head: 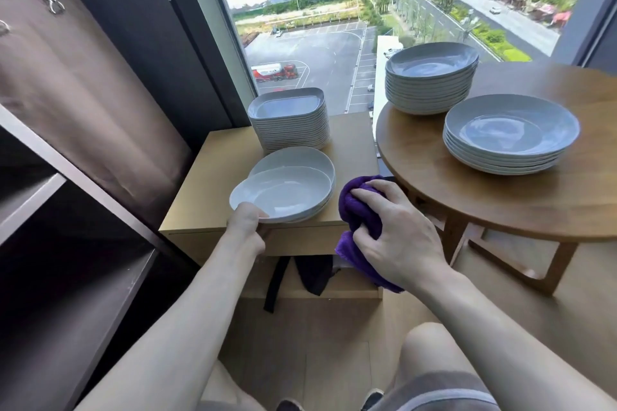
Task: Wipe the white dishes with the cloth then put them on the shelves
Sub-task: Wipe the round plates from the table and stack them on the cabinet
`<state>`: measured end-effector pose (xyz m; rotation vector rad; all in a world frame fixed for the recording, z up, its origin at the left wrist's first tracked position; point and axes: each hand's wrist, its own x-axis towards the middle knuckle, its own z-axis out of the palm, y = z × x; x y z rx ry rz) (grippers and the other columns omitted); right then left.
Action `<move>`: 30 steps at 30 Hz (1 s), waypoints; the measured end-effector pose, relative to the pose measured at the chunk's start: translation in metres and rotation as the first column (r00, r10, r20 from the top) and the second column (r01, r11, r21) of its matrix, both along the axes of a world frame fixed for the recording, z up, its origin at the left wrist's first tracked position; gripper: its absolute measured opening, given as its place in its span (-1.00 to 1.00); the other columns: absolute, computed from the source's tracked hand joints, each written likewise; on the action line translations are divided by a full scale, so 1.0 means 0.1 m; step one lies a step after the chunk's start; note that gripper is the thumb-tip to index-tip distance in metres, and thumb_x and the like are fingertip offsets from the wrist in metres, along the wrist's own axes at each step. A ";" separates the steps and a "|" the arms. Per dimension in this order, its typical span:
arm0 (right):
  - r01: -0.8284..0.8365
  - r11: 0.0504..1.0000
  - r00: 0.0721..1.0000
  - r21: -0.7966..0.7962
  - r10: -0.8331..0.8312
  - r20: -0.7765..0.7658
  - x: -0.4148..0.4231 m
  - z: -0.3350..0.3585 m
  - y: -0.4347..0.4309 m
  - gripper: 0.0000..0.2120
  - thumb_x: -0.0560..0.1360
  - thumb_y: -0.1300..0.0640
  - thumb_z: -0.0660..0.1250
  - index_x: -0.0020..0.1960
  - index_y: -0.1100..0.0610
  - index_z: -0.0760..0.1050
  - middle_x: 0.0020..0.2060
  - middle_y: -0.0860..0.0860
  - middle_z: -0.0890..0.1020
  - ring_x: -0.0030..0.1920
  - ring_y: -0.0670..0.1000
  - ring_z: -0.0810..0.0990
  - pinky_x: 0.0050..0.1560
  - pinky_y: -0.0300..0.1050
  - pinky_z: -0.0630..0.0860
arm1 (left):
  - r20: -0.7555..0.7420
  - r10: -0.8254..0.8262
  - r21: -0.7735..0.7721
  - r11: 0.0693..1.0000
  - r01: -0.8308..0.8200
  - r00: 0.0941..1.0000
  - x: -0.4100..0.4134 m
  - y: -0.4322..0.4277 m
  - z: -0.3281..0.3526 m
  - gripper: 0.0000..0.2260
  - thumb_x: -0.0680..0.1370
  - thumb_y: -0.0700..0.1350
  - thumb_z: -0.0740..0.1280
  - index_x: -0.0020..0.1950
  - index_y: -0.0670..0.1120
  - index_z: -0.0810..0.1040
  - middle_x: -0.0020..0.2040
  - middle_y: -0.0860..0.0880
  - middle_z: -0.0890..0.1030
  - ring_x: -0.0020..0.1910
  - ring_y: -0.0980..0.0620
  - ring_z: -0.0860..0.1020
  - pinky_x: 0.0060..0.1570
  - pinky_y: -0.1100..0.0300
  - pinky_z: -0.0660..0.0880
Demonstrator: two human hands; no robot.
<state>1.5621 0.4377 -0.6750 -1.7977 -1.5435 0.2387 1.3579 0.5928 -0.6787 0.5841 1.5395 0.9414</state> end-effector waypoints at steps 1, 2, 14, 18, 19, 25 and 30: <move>0.001 1.000 1.000 0.001 -0.001 -0.003 0.01 0.00 0.00 -0.50 0.46 -0.05 0.32 0.40 -0.15 0.45 0.41 -0.24 0.36 0.24 -0.02 0.52 0.13 -0.04 0.53 | -0.017 -0.003 0.003 1.000 0.003 1.000 0.02 0.05 -0.01 -0.47 0.46 -0.44 0.12 0.40 -0.20 0.50 0.25 -0.18 0.62 0.23 -0.24 0.62 0.20 -0.07 0.62; 0.003 1.000 1.000 0.005 -0.003 -0.008 0.01 -0.01 0.00 -0.51 0.45 -0.05 0.33 0.39 -0.15 0.46 0.40 -0.25 0.36 0.23 -0.03 0.52 0.13 -0.04 0.54 | -0.038 -0.006 0.009 1.000 0.006 0.999 0.03 0.09 -0.02 -0.46 0.45 -0.45 0.12 0.41 -0.22 0.49 0.24 -0.18 0.61 0.22 -0.24 0.61 0.16 -0.05 0.62; 0.079 0.997 0.996 0.003 -0.079 -0.051 0.12 0.01 0.03 -0.54 0.47 0.01 0.36 0.36 -0.15 0.48 0.39 -0.24 0.39 0.23 -0.02 0.52 0.13 -0.04 0.52 | -0.309 -0.025 0.077 0.996 0.051 0.951 0.20 0.35 -0.40 -0.56 0.52 -0.36 0.31 0.41 -0.26 0.46 0.28 -0.17 0.59 0.15 -0.17 0.56 0.22 0.02 0.56; 0.098 0.995 0.993 -0.020 -0.099 -0.062 0.18 0.00 0.04 -0.55 0.47 0.01 0.36 0.36 -0.15 0.49 0.38 -0.23 0.40 0.22 -0.01 0.52 0.11 -0.09 0.49 | -0.469 -0.061 0.056 0.994 0.098 0.881 0.21 0.36 -0.45 -0.41 0.51 -0.19 0.47 0.48 -0.25 0.34 0.44 -0.23 0.42 0.33 -0.20 0.48 0.12 0.12 0.46; 0.108 0.994 0.992 -0.026 -0.109 -0.065 0.21 0.00 0.04 -0.55 0.47 0.01 0.36 0.36 -0.15 0.48 0.37 -0.23 0.40 0.22 -0.01 0.52 0.10 -0.11 0.47 | -0.513 -0.045 0.057 0.995 0.087 0.857 0.22 0.34 -0.43 -0.36 0.50 -0.12 0.50 0.48 -0.25 0.30 0.46 -0.24 0.35 0.38 -0.21 0.42 0.19 0.08 0.46; 0.201 0.979 0.970 -0.022 -0.202 -0.135 0.42 0.08 0.04 -0.54 0.47 0.01 0.36 0.37 -0.12 0.49 0.34 -0.23 0.42 0.20 -0.02 0.52 0.15 -0.06 0.50 | -0.694 0.147 0.418 0.880 0.227 0.705 0.58 0.12 -0.13 -0.39 0.54 -0.04 0.41 0.51 -0.17 0.27 0.51 -0.15 0.26 0.48 -0.21 0.25 0.43 -0.15 0.29; 0.290 0.957 0.940 0.012 -0.282 -0.193 0.61 0.17 -0.02 -0.55 0.44 0.04 0.36 0.33 -0.13 0.52 0.31 -0.19 0.44 0.20 -0.06 0.50 0.16 -0.09 0.49 | -0.579 -0.120 0.431 0.794 0.428 0.806 1.24 -0.02 0.05 -0.63 0.61 -0.13 0.35 0.40 -0.13 0.41 0.35 -0.11 0.45 0.23 -0.06 0.47 0.23 0.05 0.45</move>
